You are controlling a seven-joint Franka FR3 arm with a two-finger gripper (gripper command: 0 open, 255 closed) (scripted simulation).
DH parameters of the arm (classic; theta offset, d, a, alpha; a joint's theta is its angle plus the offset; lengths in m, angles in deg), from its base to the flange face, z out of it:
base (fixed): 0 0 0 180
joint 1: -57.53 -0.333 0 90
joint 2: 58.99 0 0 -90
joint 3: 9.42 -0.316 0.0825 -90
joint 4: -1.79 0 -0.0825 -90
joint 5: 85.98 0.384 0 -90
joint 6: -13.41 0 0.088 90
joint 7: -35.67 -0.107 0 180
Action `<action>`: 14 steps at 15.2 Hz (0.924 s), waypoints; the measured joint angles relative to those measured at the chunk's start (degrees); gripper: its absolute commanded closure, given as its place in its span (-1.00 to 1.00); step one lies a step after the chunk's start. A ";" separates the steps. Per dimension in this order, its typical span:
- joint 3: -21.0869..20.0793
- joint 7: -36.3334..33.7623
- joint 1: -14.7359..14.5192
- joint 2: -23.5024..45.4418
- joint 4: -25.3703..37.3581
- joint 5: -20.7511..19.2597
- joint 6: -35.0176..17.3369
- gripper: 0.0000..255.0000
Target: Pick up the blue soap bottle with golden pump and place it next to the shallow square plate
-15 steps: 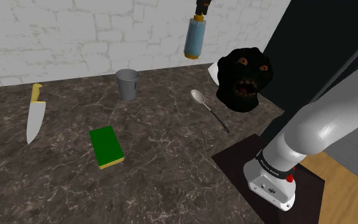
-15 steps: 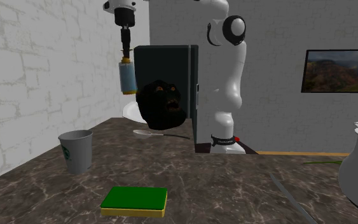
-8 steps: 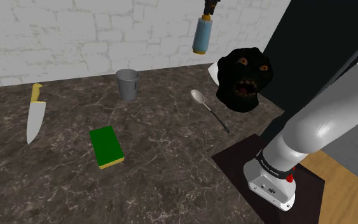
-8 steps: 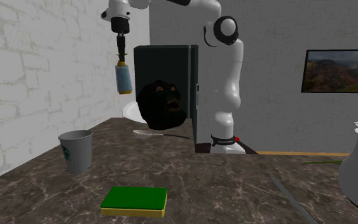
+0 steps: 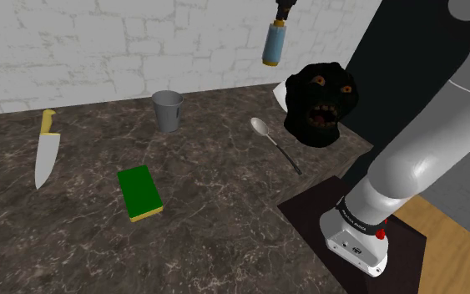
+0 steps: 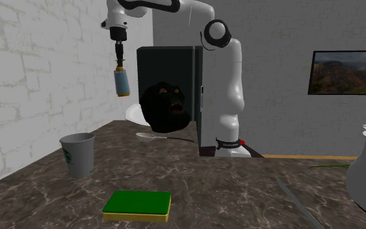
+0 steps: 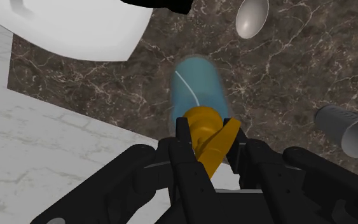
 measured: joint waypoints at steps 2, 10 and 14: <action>1.19 2.49 1.28 2.92 3.47 0.02 0.50 1.00; 4.75 11.22 6.85 16.80 21.69 1.16 4.80 1.00; 5.53 14.44 10.04 29.06 40.44 2.24 11.45 1.00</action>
